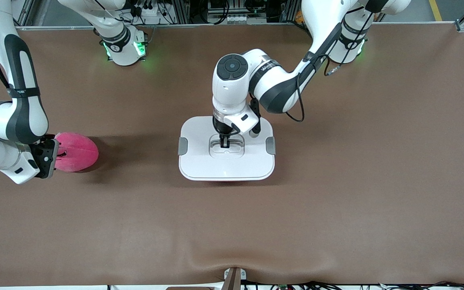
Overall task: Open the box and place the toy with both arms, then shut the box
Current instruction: 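Close the right gripper on the pink plush toy's head, then lift the lid with the left gripper while the right gripper lifts the toy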
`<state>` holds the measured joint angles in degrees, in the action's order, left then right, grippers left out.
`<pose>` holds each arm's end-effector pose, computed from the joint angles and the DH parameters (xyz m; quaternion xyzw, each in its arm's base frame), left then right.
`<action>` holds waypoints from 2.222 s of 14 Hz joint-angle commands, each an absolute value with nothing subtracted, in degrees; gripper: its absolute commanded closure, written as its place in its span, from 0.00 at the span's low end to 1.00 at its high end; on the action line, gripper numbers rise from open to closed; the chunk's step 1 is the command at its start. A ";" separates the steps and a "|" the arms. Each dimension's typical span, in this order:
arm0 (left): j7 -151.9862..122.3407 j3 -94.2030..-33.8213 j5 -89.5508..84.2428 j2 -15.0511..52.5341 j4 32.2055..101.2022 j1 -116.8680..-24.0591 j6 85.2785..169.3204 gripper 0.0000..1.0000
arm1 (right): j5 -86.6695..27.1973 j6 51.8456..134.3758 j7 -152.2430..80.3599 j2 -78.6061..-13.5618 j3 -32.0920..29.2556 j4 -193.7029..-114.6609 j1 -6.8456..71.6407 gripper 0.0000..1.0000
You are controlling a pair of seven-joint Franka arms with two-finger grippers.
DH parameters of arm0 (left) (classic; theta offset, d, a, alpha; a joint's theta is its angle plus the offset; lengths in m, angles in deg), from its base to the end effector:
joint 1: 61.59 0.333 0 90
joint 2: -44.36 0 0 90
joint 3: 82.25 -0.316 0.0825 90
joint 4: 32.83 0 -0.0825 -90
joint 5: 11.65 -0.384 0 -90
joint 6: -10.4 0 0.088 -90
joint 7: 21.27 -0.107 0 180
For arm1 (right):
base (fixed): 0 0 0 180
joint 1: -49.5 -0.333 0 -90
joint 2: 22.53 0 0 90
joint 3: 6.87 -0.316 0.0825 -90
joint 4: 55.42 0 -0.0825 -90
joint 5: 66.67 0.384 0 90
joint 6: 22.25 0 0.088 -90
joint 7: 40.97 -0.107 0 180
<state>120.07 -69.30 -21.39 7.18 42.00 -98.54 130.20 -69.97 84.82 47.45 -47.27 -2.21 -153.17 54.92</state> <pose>0.5160 -0.5376 0.3817 0.7027 0.7074 0.0032 0.0766 0.6221 -0.1106 0.3233 -0.7590 -0.6357 0.1201 0.0728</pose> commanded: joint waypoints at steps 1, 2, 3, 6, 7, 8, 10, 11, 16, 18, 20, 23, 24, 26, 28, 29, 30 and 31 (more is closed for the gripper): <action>117.87 -69.68 -22.72 9.64 42.40 -98.50 129.85 1.00 | -69.83 85.60 48.59 -46.18 -2.74 -155.18 55.91 0.00; 117.34 -70.29 -22.72 10.52 42.40 -98.59 129.76 1.00 | -69.83 85.60 48.67 -46.17 -2.74 -155.18 55.91 0.03; 117.07 -70.38 -22.72 11.22 42.40 -98.59 129.67 1.00 | -69.83 85.60 48.67 -46.17 -2.74 -155.27 55.91 0.04; 115.67 -70.47 -22.72 11.93 42.40 -98.50 128.97 1.00 | -69.75 85.59 48.94 -46.26 -2.82 -155.79 55.91 0.20; 114.79 -70.56 -22.72 12.37 42.40 -98.42 128.09 1.00 | -69.75 85.60 49.03 -46.18 -2.82 -155.88 55.91 0.24; 113.74 -70.91 -22.72 12.98 42.40 -98.42 127.74 1.00 | -69.75 85.60 49.03 -46.17 -2.82 -155.88 55.91 0.27; 110.58 -70.91 -22.63 13.95 42.40 -97.54 125.46 1.00 | -68.79 86.21 49.03 -46.00 -2.82 -157.45 55.91 0.34; 108.04 -70.91 -22.20 15.26 42.49 -96.14 124.23 1.00 | -68.17 86.99 49.29 -45.82 -2.82 -158.42 55.91 0.39; 94.00 -70.56 -21.93 19.31 42.75 -92.44 118.87 1.00 | -68.08 87.09 50.26 -45.30 -2.82 -158.43 55.74 0.76; 87.65 -70.91 -21.93 20.54 42.93 -91.48 115.53 1.00 | -68.08 86.83 50.26 -45.12 -2.82 -158.26 55.65 0.86; 84.04 -70.82 -21.93 21.94 42.93 -89.20 114.12 1.00 | -68.08 86.83 50.26 -44.94 -2.82 -158.26 55.82 0.99; 77.64 -70.56 -21.84 23.61 43.02 -85.42 108.50 1.00 | -66.51 86.65 50.26 -44.77 -2.91 -157.99 56.00 1.00; 73.78 -70.47 -21.75 24.06 43.19 -83.93 107.44 1.00 | -64.49 86.13 50.43 -44.77 -2.74 -157.90 56.61 1.00; 69.71 -70.38 -21.14 24.50 43.10 -80.85 106.90 1.00 | -64.30 85.42 50.43 -44.16 -2.74 -157.47 56.70 1.00; 67.50 -70.38 -19.56 24.67 43.28 -77.43 106.73 1.00 | -64.30 83.41 49.73 -44.15 -2.74 -155.80 56.53 1.00; 67.32 -70.38 -19.56 24.68 43.28 -76.54 106.64 1.00 | -64.30 82.62 49.64 -44.15 -2.74 -155.01 56.53 1.00; 66.62 -70.38 -19.56 24.68 43.28 -75.31 106.55 1.00 | -64.21 82.00 49.47 -44.15 -2.74 -154.57 56.44 1.00; 65.05 -70.38 -19.47 24.68 43.28 -74.08 106.47 1.00 | -64.21 81.21 48.25 -44.15 -2.74 -154.13 56.44 1.00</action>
